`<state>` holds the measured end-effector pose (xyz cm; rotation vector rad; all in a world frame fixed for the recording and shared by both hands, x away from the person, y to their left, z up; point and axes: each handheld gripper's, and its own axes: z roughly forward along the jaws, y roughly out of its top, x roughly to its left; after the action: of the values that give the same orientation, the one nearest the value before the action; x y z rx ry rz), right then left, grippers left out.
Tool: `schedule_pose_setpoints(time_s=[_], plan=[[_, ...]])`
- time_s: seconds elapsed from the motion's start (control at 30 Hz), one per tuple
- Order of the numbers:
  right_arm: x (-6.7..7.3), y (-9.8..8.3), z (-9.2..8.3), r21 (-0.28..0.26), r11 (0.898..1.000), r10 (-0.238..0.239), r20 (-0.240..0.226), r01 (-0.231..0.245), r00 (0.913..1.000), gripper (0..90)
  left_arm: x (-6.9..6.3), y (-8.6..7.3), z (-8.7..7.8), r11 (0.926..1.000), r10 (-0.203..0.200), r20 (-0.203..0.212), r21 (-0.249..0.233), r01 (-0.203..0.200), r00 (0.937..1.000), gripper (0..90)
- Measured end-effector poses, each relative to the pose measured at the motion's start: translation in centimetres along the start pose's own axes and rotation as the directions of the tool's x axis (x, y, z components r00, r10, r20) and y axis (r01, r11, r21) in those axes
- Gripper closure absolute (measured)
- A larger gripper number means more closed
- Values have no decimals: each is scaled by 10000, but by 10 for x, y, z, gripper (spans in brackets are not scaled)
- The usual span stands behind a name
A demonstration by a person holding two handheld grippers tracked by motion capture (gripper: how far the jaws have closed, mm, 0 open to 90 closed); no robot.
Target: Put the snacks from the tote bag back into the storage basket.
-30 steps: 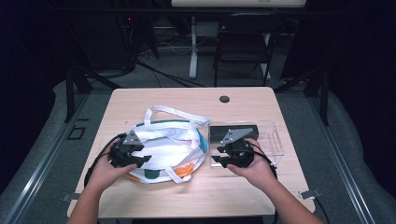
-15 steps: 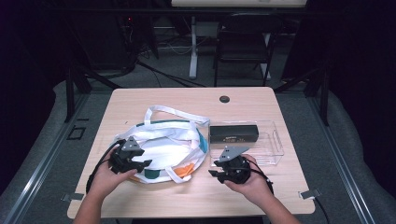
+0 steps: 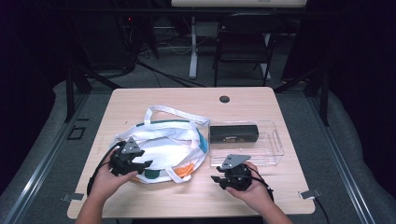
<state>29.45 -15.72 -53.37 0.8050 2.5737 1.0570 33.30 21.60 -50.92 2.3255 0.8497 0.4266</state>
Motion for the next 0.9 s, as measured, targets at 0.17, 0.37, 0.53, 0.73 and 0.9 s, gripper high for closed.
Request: schedule_pose_setpoints(time_s=[0.17, 0.37, 0.53, 0.73, 0.9], plan=[[0, -6, 4, -358, 9993, 144, -11, -144, 9999, 579, 1, -3, -2, 10000, -58, 16, -60, 58, 10000, 466], [-4, -10, 7, -309, 9985, 458, -31, -458, 9989, 552, 1, -6, -3, 9999, -41, 6, -101, 41, 10000, 465], [-5, -12, 11, -258, 9988, 428, 241, -422, 9988, 527, 2, -8, -2, 10000, -34, -13, -77, 34, 10000, 465], [-5, -13, 12, -225, 9987, 451, 208, -446, 9988, 517, 4, -9, -2, 9999, -112, 31, -90, 112, 9999, 465], [-4, -13, 12, -244, 9988, 427, 120, -424, 9990, 515, 4, -9, -1, 10000, -86, -8, -10, 86, 10000, 465]])
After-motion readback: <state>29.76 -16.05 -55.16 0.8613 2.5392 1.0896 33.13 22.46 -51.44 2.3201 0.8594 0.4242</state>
